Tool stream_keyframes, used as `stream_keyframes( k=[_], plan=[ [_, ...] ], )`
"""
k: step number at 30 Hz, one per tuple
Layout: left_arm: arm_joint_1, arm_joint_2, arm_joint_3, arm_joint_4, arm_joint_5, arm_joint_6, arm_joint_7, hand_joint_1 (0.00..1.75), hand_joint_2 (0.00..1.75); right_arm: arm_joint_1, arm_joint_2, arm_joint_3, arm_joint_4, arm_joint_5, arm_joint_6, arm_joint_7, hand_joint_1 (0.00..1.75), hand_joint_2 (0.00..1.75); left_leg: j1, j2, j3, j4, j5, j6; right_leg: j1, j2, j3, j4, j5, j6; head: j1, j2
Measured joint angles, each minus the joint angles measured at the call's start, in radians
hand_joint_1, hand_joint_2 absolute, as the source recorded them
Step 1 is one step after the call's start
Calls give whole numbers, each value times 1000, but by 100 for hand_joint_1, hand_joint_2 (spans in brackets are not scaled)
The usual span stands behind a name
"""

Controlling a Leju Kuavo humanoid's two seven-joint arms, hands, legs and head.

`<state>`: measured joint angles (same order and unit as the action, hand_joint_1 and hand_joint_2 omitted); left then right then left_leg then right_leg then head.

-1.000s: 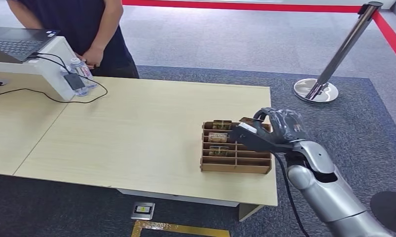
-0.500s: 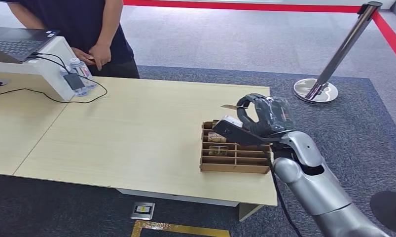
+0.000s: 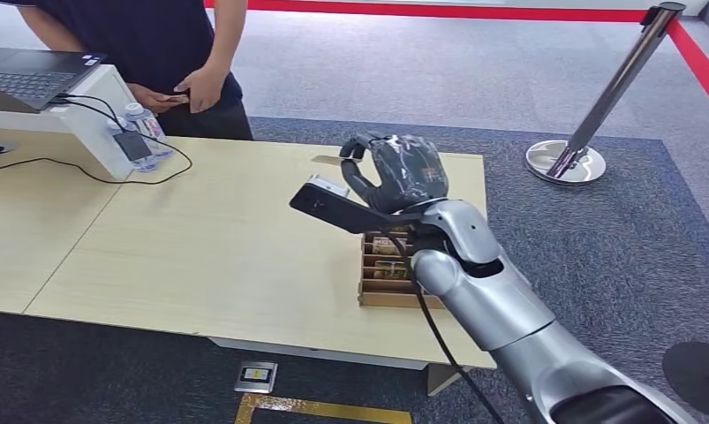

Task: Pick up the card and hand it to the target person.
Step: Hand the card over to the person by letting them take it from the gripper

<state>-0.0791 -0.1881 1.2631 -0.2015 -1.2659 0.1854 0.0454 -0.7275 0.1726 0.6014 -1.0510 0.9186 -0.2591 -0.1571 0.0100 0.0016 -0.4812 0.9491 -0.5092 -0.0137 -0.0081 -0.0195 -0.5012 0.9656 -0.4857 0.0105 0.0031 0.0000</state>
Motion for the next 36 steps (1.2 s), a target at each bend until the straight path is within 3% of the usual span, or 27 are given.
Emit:
stream_keyframes(
  k=[16,33,34,36],
  plan=[
    [-2,0,-4,2,-15,5,1,0,0,-79,141,15,214,-4,-32,-8,175,175,0,0,-1,0,0,0,0,0,-1,0,0,0,0,0],
    [-2,0,-4,4,-17,5,0,0,0,-82,162,22,275,3,-41,-8,175,175,0,0,-1,0,0,0,0,0,-1,0,0,0,0,0],
    [-2,0,-4,4,-17,5,0,0,0,-82,162,23,275,3,-41,-8,149,175,0,0,-1,0,0,0,0,0,-1,0,0,0,0,0],
    [-2,0,-4,4,-17,5,0,0,0,-82,162,25,275,-1,-40,-10,62,175,0,0,-1,0,0,0,0,0,-1,0,0,0,0,0]
  ],
)
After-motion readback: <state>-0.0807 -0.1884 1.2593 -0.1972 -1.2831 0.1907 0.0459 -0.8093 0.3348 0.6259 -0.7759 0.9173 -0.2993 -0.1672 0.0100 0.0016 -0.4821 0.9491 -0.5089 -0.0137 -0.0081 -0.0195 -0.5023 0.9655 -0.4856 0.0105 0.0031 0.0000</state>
